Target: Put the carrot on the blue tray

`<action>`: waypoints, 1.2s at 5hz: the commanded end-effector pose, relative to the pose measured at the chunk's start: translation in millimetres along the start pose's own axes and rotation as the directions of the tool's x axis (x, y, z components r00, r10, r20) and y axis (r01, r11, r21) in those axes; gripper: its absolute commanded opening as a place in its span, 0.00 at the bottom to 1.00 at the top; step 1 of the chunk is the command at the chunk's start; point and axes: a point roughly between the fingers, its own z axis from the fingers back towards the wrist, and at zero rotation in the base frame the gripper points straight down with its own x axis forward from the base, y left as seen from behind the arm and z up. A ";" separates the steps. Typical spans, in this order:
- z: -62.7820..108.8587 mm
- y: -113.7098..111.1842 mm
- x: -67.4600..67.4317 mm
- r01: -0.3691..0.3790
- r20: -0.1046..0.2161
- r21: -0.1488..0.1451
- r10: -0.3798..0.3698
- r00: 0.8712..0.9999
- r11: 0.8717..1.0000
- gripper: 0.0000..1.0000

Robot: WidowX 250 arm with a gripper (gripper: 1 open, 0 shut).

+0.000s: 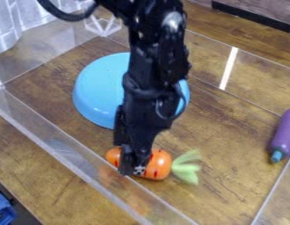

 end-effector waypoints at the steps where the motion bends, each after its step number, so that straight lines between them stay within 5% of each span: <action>1: 2.7 6.7 0.9 0.034 0.033 0.036 -0.036 0.999 0.999 1.00; 2: 0.8 8.4 0.4 0.031 0.042 0.038 -0.033 0.999 0.999 1.00; 3: 0.7 8.4 0.6 0.025 0.055 0.039 -0.027 0.998 0.999 0.00; 6: 3.8 8.1 1.2 0.012 0.093 0.035 -0.016 0.996 0.999 0.00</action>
